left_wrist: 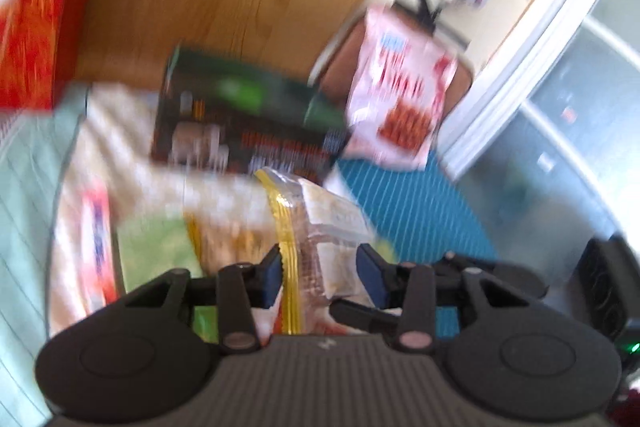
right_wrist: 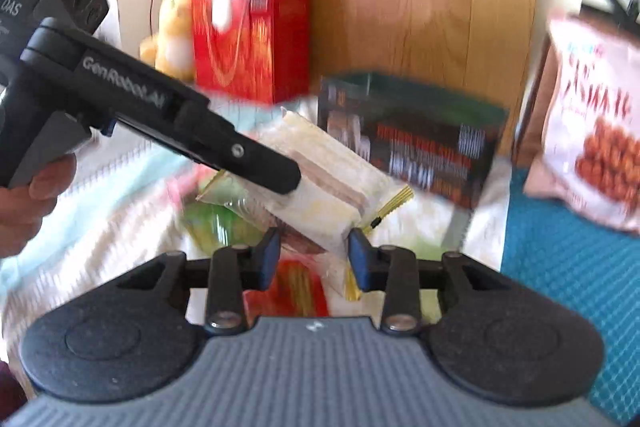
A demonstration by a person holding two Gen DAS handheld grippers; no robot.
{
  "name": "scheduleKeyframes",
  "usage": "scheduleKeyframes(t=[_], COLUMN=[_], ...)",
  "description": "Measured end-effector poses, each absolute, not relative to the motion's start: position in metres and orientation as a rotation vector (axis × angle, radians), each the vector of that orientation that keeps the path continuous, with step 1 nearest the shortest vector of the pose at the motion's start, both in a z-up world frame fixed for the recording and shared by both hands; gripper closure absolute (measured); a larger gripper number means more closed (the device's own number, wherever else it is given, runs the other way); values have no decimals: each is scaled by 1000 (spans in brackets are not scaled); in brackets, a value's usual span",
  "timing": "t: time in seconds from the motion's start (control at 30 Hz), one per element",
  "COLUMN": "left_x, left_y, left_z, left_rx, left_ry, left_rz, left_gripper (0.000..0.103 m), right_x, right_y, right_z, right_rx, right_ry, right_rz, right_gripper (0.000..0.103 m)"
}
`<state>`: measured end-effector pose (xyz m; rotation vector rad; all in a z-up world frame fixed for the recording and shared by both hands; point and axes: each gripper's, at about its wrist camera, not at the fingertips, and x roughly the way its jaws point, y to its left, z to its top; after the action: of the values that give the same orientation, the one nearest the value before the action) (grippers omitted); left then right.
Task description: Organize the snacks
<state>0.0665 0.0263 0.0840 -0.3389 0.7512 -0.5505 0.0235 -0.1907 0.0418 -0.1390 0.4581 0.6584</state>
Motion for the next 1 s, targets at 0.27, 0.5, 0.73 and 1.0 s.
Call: scheduleKeyframes(t=[0.27,0.5,0.73,1.0], left_x=[140,216,195,125], left_y=[16,6,34,96], left_z=[120,83,68,55], left_rx=[-289,-320,-367,-438], left_ry=[567,621,637,742], left_rz=[-548,-448,-432,-363], left_gripper=[65,62,51,47], right_x=[109,154,120,55], right_y=[-181,-180,-207,-183], right_z=[66,52,54,26], right_rx=[-104,-101,-2,1], right_ry=[343,358,397,549], right_rz=[527,426,503,695], right_gripper=[64,53,51,50])
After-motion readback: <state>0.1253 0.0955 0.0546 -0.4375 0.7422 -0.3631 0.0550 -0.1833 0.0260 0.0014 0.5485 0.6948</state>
